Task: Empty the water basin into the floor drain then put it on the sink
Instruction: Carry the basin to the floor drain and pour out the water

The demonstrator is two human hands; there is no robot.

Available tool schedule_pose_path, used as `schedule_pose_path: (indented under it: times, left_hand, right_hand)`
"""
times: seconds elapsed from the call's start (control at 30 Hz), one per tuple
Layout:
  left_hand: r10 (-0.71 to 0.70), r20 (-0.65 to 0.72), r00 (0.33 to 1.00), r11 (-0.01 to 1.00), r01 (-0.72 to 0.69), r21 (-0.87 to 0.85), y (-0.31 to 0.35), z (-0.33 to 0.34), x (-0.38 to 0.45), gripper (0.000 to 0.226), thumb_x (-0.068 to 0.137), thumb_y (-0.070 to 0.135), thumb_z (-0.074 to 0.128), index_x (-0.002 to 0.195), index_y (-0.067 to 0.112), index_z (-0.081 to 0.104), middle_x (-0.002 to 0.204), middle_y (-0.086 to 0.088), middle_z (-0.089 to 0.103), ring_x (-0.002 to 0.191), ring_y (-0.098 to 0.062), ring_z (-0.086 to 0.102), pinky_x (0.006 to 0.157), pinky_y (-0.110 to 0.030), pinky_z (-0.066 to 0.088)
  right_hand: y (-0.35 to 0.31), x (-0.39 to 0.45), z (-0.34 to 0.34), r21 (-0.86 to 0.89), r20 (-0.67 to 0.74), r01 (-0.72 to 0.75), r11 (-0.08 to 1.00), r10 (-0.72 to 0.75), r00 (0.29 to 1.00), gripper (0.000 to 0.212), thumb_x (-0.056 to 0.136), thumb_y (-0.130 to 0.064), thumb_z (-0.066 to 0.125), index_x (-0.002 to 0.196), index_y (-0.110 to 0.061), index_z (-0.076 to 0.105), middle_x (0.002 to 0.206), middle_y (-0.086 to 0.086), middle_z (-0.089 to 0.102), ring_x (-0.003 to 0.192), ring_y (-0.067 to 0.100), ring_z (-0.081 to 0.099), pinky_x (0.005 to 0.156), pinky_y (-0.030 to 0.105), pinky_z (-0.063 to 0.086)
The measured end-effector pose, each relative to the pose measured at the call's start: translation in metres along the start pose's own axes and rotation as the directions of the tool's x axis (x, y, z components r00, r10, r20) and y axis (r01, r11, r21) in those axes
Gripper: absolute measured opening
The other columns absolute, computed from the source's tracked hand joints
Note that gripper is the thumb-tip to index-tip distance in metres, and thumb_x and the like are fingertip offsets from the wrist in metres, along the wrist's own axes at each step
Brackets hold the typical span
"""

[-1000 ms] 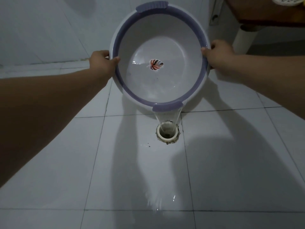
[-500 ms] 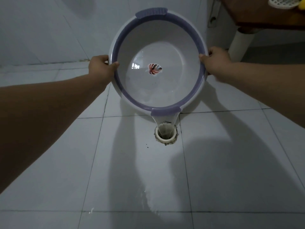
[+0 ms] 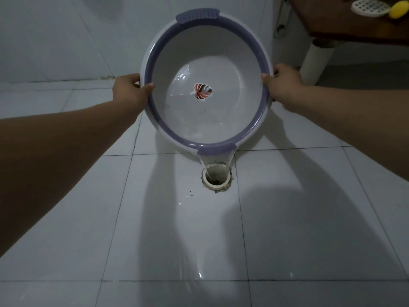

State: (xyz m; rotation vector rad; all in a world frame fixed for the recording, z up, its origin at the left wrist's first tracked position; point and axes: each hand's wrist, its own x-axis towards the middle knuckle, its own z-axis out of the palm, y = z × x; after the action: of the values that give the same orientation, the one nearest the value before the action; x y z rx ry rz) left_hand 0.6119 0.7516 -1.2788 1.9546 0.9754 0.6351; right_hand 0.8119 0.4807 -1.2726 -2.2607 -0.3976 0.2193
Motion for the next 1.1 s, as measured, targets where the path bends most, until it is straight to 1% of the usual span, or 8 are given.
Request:
schedule_pose_path:
  times: [0.1,0.23,0.3,0.4,0.57,0.8,0.97,1.1]
  left_hand:
    - [-0.007,-0.001,1.000,1.000,0.007,-0.005,0.000,0.000,-0.001,0.022,0.093,0.023,0.070,0.113,0.014,0.070,0.098,-0.007,0.071,0.085,-0.025,0.070,0.080,-0.036,0.060]
    - [-0.010,-0.008,1.000,1.000,0.010,-0.002,-0.002,0.000,-0.002,0.026,0.094,0.024,0.069,0.117,0.012,0.069,0.099,-0.007,0.071,0.087,-0.025,0.070,0.081,-0.034,0.059]
    - [-0.011,-0.009,1.000,1.000,0.011,0.003,-0.004,-0.001,-0.003,0.027,0.094,0.024,0.069,0.117,0.011,0.069,0.100,-0.007,0.071,0.088,-0.026,0.070,0.083,-0.036,0.060]
    - [-0.009,-0.001,1.000,1.000,0.009,-0.002,-0.003,-0.003,-0.005,0.023,0.094,0.024,0.069,0.113,0.011,0.069,0.096,-0.007,0.070,0.086,-0.026,0.070,0.084,-0.038,0.060]
    - [-0.015,-0.016,1.000,1.000,0.015,-0.009,-0.002,-0.005,-0.005,0.025,0.093,0.025,0.069,0.116,0.014,0.069,0.090,-0.001,0.069,0.084,-0.023,0.071,0.075,-0.029,0.059]
    - [-0.023,-0.021,1.000,1.000,0.022,-0.013,-0.007,-0.002,-0.010,0.029,0.093,0.025,0.069,0.120,0.015,0.068,0.098,-0.001,0.070,0.087,-0.024,0.070,0.085,-0.037,0.060]
    - [-0.002,-0.031,1.000,1.000,0.002,-0.020,-0.009,-0.003,-0.012,0.026,0.093,0.024,0.069,0.117,0.015,0.069,0.085,0.005,0.068,0.077,-0.013,0.069,0.073,-0.027,0.058]
    - [0.006,-0.031,1.000,1.000,-0.006,-0.023,-0.011,-0.001,-0.014,0.021,0.092,0.022,0.070,0.112,0.016,0.071,0.085,0.001,0.070,0.074,-0.014,0.069,0.076,-0.031,0.060]
  right_hand:
    - [0.000,-0.002,0.000,-0.002,0.003,-0.003,1.000,0.003,1.000,0.033,0.100,-0.030,0.051,0.122,-0.005,0.055,0.118,0.018,0.063,0.106,0.034,0.062,0.093,0.048,0.053]
    - [0.000,-0.003,0.000,-0.011,0.007,-0.007,1.000,0.007,1.000,0.033,0.101,-0.030,0.050,0.122,-0.005,0.054,0.115,0.016,0.062,0.106,0.034,0.062,0.094,0.047,0.052]
    - [-0.001,-0.004,0.001,-0.012,0.005,-0.004,1.000,0.004,1.000,0.032,0.101,-0.030,0.050,0.121,-0.005,0.054,0.109,0.013,0.060,0.106,0.034,0.062,0.093,0.045,0.053]
    - [-0.003,-0.008,0.001,-0.002,0.014,-0.003,1.000,0.003,1.000,0.033,0.101,-0.028,0.050,0.124,-0.004,0.053,0.115,0.016,0.061,0.107,0.034,0.061,0.094,0.045,0.053]
    - [-0.005,-0.011,0.000,0.003,0.009,-0.012,1.000,0.012,1.000,0.034,0.101,-0.028,0.049,0.125,-0.005,0.053,0.122,0.017,0.061,0.110,0.034,0.060,0.096,0.046,0.051]
    - [-0.006,-0.013,0.000,0.014,0.013,-0.012,1.000,0.012,1.000,0.034,0.101,-0.027,0.049,0.127,-0.006,0.051,0.124,0.017,0.060,0.110,0.033,0.060,0.096,0.045,0.051]
    - [-0.005,-0.015,0.001,0.002,0.010,-0.024,1.000,0.024,1.000,0.033,0.101,-0.028,0.049,0.126,-0.006,0.051,0.123,0.017,0.060,0.110,0.033,0.059,0.096,0.044,0.051]
    - [-0.004,-0.016,0.001,0.006,0.012,-0.028,1.000,0.028,1.000,0.034,0.101,-0.027,0.049,0.126,-0.004,0.052,0.123,0.018,0.060,0.110,0.033,0.060,0.096,0.044,0.051]
